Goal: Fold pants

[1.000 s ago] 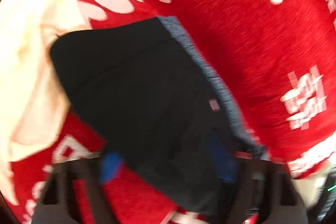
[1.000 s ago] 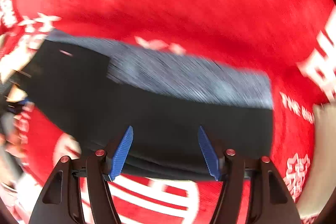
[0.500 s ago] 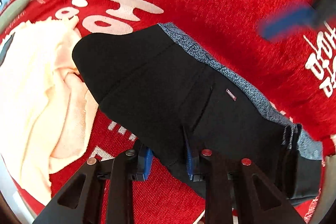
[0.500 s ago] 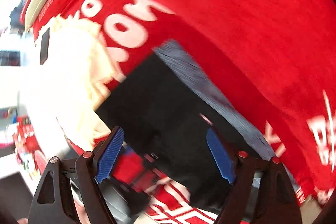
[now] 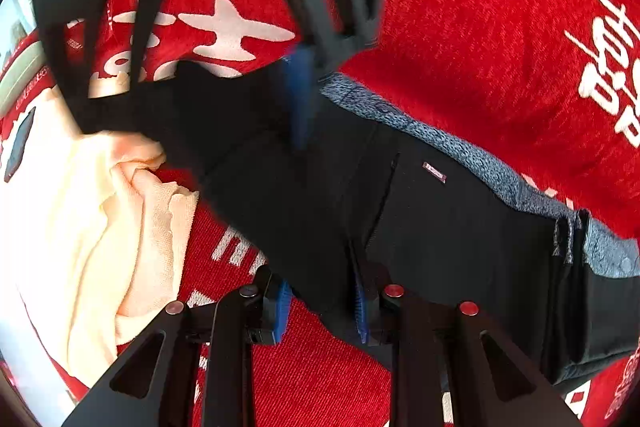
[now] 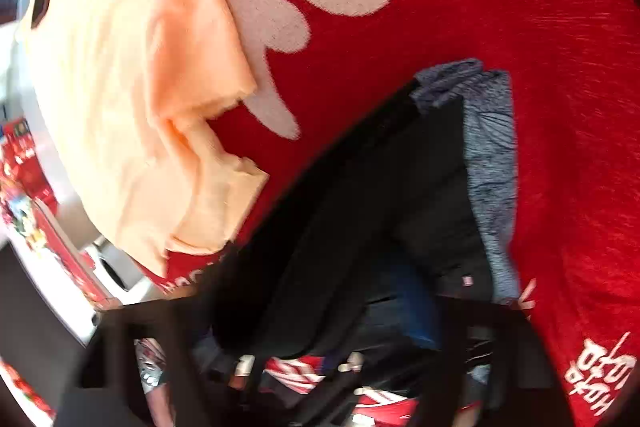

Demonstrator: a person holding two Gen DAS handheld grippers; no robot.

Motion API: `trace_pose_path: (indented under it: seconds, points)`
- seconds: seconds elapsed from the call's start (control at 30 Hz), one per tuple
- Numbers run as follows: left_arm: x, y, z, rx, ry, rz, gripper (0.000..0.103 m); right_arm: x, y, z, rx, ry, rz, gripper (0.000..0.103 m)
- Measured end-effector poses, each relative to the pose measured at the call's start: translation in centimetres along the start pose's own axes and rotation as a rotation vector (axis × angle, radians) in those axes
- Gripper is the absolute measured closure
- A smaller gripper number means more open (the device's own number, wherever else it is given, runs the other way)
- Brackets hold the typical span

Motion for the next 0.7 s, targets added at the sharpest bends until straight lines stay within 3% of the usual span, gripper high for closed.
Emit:
trace_pose_path:
  seconds: [0.03, 0.07, 0.3, 0.7]
  points:
    - [0.2, 0.1, 0.2, -0.008, -0.004, 0.003, 0.076, 0.3, 0.4, 0.1, 0.003, -0.006, 0.023, 0.078]
    - [0.5, 0.2, 0.4, -0.020, -0.003, 0.013, 0.076, 0.9, 0.9, 0.2, 0.012, 0.005, 0.056, 0.085]
    - [3.9, 0.2, 3.1, -0.106, 0.008, 0.084, 0.076, 4.4, 7.8, 1.3, 0.029, 0.011, 0.296, 0.087]
    - [12.5, 0.5, 11.0, -0.286, 0.119, 0.185, 0.076, 10.7, 23.5, 7.1, -0.129, -0.156, 0.698, 0.087]
Point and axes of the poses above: each gripper's, at about its wrist camera, not at the fingertips, and x roughly against the way its jaws point, z to its right, y to its underside, the point moved 2 cm from there along -x, roughly the way its jaws point, and after that the axes turned 6 degrees about x, right-handed, at the moved point
